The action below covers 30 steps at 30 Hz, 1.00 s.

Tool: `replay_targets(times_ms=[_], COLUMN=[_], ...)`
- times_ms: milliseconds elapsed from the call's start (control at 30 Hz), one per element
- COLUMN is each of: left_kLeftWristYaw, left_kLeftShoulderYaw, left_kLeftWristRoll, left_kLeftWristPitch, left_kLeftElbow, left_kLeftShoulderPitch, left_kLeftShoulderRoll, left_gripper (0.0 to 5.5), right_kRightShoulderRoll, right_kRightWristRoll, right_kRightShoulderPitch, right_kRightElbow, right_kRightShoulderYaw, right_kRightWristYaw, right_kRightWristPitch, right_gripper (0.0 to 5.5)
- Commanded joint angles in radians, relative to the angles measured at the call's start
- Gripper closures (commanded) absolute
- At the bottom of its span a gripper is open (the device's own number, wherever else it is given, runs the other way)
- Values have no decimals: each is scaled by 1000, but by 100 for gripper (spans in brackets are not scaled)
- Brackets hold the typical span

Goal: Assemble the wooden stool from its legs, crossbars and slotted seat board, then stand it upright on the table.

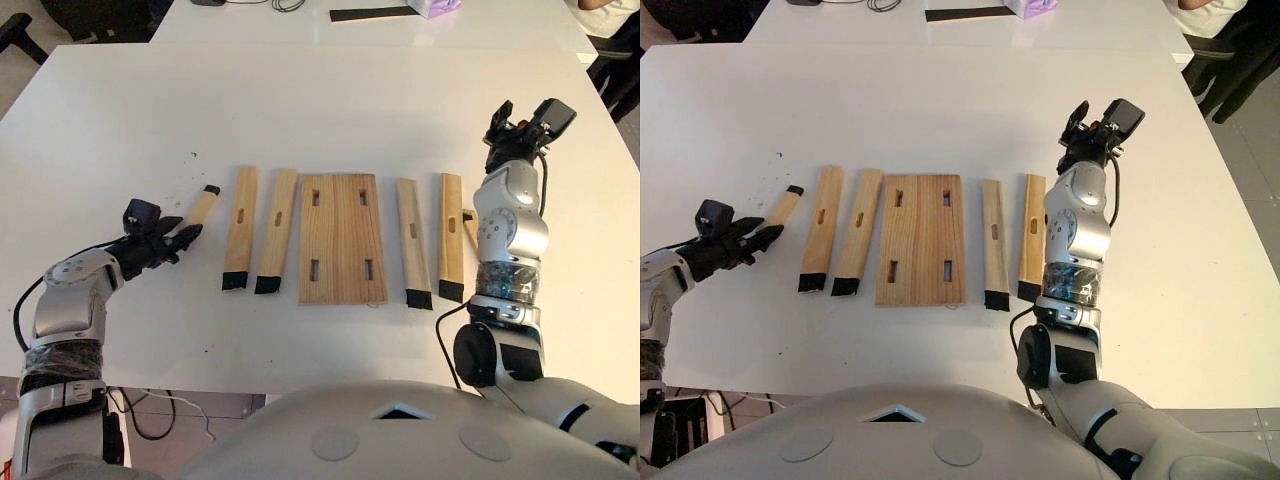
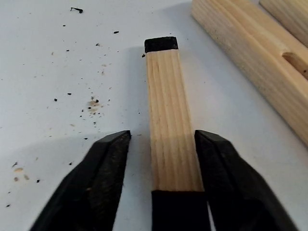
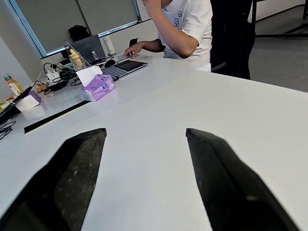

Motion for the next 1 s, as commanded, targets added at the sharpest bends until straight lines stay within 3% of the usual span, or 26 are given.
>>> replay_targets(times_ms=[33, 133, 300, 467, 600, 767, 1000], left_kLeftWristYaw=[-54, -91, -128, -48, 149, 304, 327], left_kLeftShoulderYaw=[-30, -37, -47, 98, 197, 203, 94], left_kLeftWristRoll=[27, 33, 36, -127, -277, -551, -554], left_kLeftWristPitch=[-1, -22, -67, -48, 3, 19, -57], left_kLeftElbow=[96, 137, 193, 199, 97, -240, -340], left_kLeftShoulderPitch=[18, 20, -22, -266, -492, -586, -609], left_kLeftShoulderRoll=[32, 56, 71, -1, -133, -411, -568], left_gripper=[370, 415, 420, 420, 420, 420, 420], right_kRightShoulderRoll=[8, 10, 9, -9, -103, -314, -423], right_kRightWristRoll=[2, 2, 4, 47, -13, -273, -351], right_kRightShoulderPitch=[13, 10, 2, -68, -214, -357, -635], right_kRightElbow=[-14, -13, -7, 8, 68, 86, 278], right_kRightShoulderYaw=[-1, -1, -4, -14, 33, 315, 278], right_kRightWristYaw=[-11, -13, -14, 34, 54, 273, 232], right_kRightWristPitch=[0, -1, -5, -39, 33, -39, -340], right_gripper=[245, 245, 245, 245, 245, 245, 245])
